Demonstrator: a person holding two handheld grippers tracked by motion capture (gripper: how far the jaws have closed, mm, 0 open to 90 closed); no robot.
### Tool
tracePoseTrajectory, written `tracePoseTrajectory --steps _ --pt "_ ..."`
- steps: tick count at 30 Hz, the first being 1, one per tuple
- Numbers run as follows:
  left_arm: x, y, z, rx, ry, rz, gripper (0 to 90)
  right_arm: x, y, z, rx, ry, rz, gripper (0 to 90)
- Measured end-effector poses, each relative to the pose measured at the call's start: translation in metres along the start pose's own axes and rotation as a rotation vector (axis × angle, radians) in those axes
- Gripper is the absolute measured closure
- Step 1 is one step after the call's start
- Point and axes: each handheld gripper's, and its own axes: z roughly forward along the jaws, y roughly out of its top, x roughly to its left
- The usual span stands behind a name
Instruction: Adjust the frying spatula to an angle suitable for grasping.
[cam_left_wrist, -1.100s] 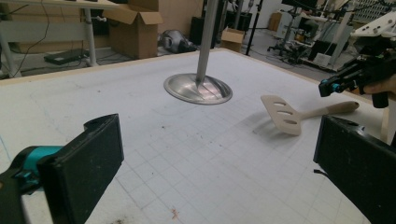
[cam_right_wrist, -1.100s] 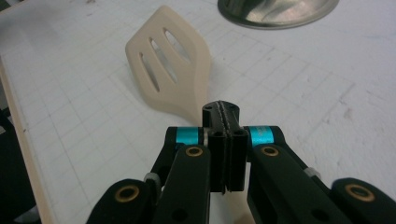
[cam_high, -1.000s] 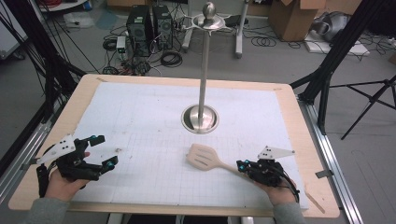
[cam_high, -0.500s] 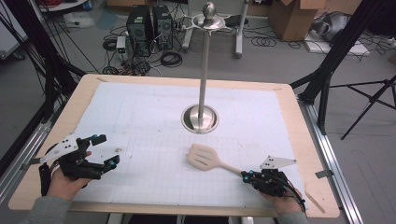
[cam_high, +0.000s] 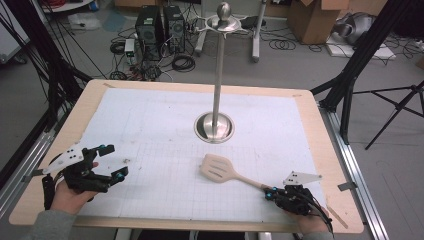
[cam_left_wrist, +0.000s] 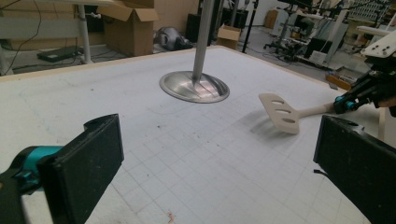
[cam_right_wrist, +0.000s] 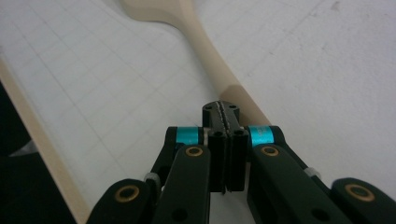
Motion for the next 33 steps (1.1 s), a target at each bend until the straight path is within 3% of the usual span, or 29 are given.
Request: tracePoseTrajectory --steps 9,12,18,27,33 --pt "0.000 -0.001 -0.002 0.007 0.009 0.002 2.0 -0.008 -0.002 0.003 -0.026 0.003 -0.042 90.0" --pt "0.000 -0.002 -0.002 0.010 0.011 0.001 2.0 -0.009 -0.001 0.004 -0.025 -0.016 -0.066 90.0" --pt "0.000 -0.003 -0.006 0.011 0.019 -0.002 2.0 -0.015 0.003 0.006 -0.041 -0.044 -0.038 90.0" --pt "-0.001 -0.005 -0.014 0.021 0.032 -0.004 2.0 -0.028 0.009 0.012 -0.054 -0.045 -0.061 90.0" --pt "-0.002 -0.006 -0.018 0.020 0.043 -0.004 2.0 -0.035 0.016 0.018 -0.061 -0.049 -0.046 90.0"
